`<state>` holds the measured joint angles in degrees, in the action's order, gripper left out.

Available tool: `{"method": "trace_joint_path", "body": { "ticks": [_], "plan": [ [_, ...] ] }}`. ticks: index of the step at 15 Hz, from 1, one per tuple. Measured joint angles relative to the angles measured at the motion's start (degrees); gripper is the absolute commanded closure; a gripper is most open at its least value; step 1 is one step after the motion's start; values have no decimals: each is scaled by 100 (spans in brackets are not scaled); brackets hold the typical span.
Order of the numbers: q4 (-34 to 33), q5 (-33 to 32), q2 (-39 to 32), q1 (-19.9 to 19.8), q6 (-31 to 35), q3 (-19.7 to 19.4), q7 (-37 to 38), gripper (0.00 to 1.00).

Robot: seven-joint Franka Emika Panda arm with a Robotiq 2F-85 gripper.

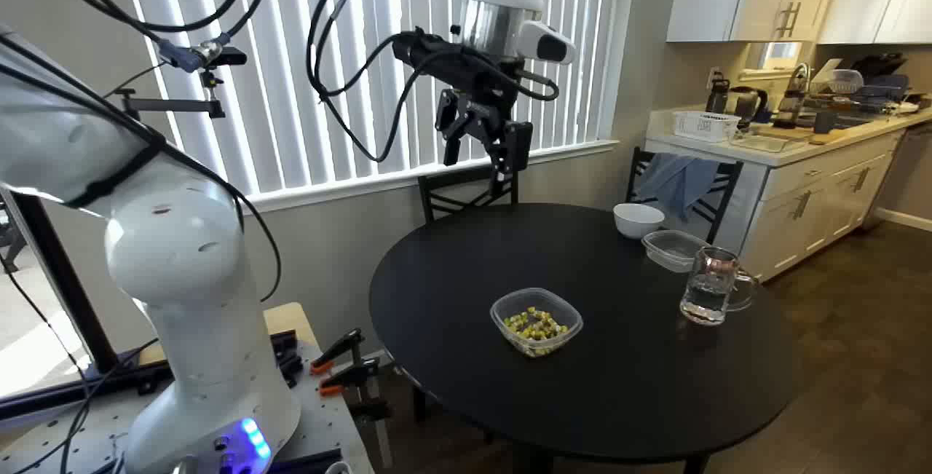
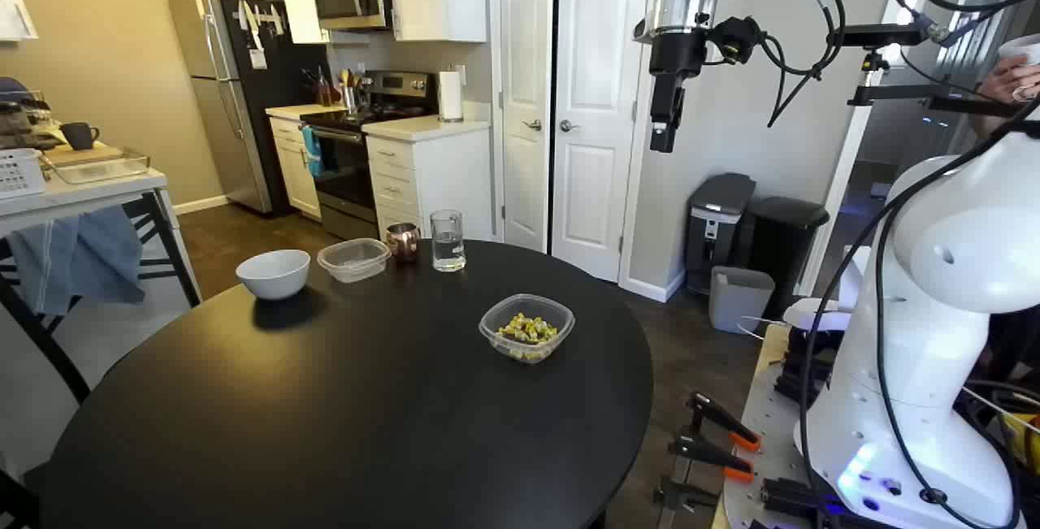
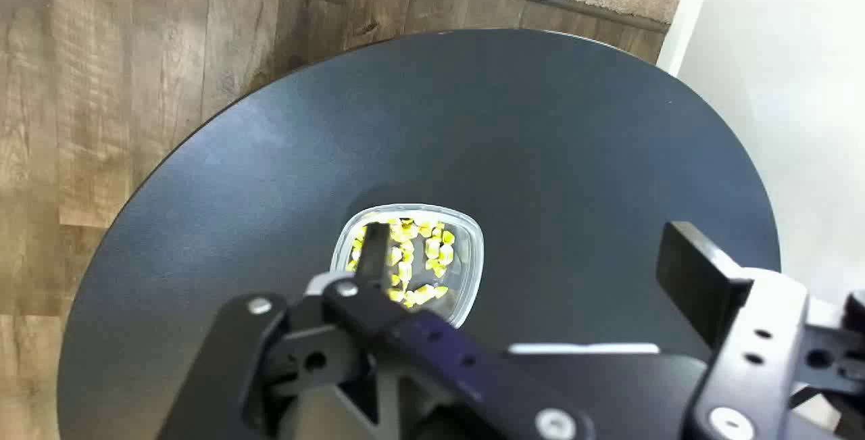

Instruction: Pour out the sweets on the table

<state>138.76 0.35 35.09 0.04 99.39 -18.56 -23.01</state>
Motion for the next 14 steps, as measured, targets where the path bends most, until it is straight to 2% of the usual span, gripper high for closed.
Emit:
{"method": "trace_joint_path", "body": {
  "ticks": [8, 10, 14],
  "plan": [
    [39, -2, -116, -74, 136, 26, 115, 0],
    [213, -57, -486, -234, 710, 43, 408, 0],
    [685, -162, -1682, -650, 2210, 83, 999, 0]
  ]
}}
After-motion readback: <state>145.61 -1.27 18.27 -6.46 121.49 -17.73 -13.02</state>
